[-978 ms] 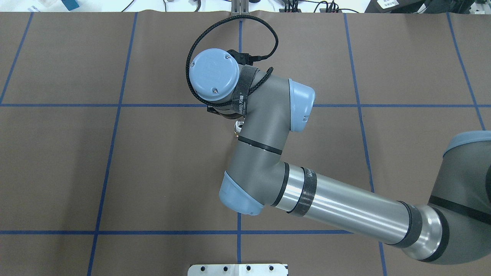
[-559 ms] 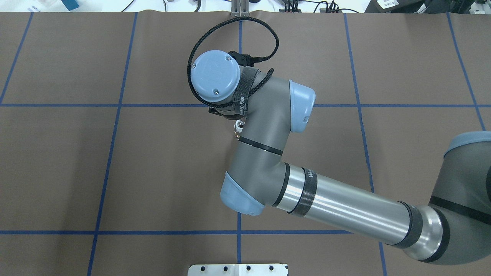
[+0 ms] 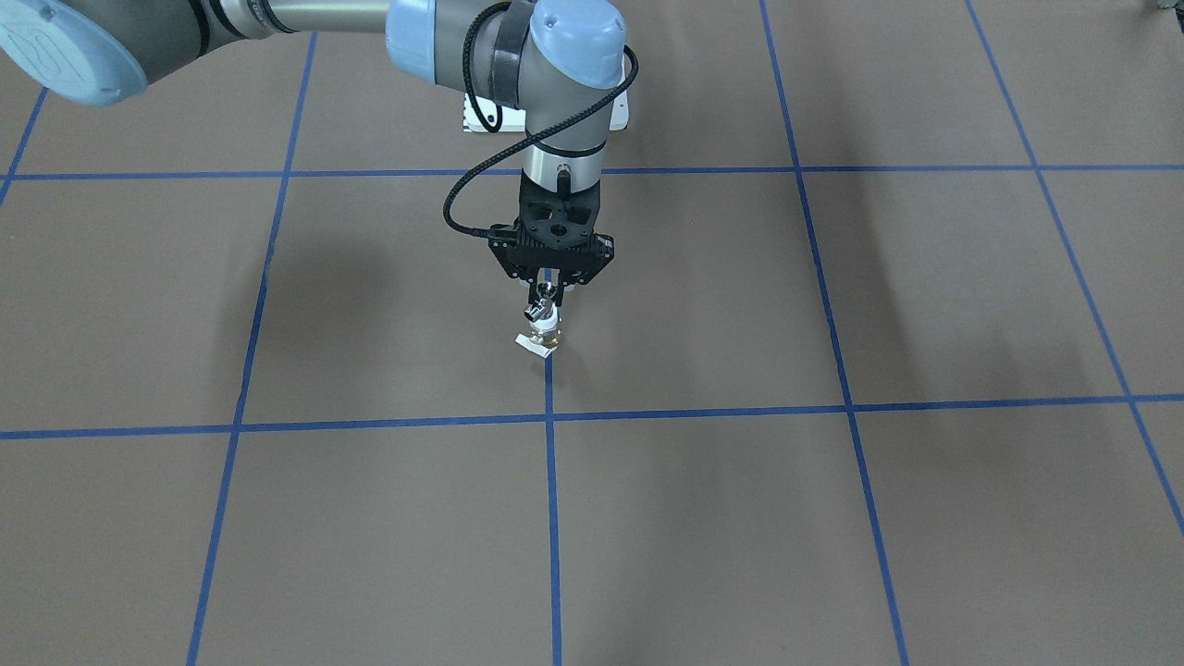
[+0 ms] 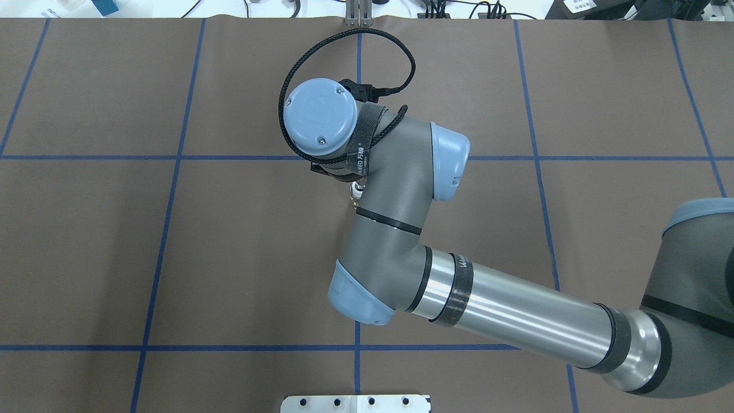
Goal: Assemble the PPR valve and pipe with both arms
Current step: 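Lower the fitting with the right gripper into the valve top, then open the right gripper and lift it away from the valve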
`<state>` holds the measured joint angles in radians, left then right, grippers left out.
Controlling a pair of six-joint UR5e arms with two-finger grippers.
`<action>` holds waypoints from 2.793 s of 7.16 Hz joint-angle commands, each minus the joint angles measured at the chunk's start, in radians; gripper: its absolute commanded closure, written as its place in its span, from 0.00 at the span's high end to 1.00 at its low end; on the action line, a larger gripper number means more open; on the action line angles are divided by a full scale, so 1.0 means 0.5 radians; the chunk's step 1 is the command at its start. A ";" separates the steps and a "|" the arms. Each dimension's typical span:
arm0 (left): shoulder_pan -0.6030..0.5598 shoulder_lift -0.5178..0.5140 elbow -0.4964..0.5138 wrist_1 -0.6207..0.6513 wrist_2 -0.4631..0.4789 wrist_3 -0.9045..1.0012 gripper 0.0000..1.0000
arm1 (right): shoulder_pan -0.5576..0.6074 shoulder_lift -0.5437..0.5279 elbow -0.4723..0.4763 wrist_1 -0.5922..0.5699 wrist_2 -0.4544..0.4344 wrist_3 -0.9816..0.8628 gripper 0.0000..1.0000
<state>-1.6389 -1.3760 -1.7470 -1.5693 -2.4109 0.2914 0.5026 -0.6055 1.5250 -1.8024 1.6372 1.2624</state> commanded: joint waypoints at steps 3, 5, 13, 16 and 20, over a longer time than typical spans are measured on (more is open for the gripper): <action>0.001 0.000 0.003 0.000 0.002 0.000 1.00 | -0.005 -0.010 0.000 0.052 0.002 0.000 0.25; 0.001 0.000 0.006 -0.003 -0.001 0.000 1.00 | -0.011 -0.038 0.003 0.071 -0.001 0.000 0.68; -0.002 0.000 0.006 0.000 0.002 0.000 1.00 | 0.218 -0.062 0.042 0.074 0.087 -0.244 0.99; 0.001 -0.021 -0.028 0.003 0.017 -0.125 1.00 | 0.772 -0.572 0.381 0.135 0.675 -1.079 0.99; 0.020 -0.055 -0.059 0.024 0.244 -0.261 1.00 | 1.322 -1.318 0.448 0.446 1.044 -2.053 0.99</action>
<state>-1.6310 -1.3933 -1.7754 -1.5643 -2.2968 0.1716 1.0888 -1.1397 1.7529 -1.6610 2.0995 0.3711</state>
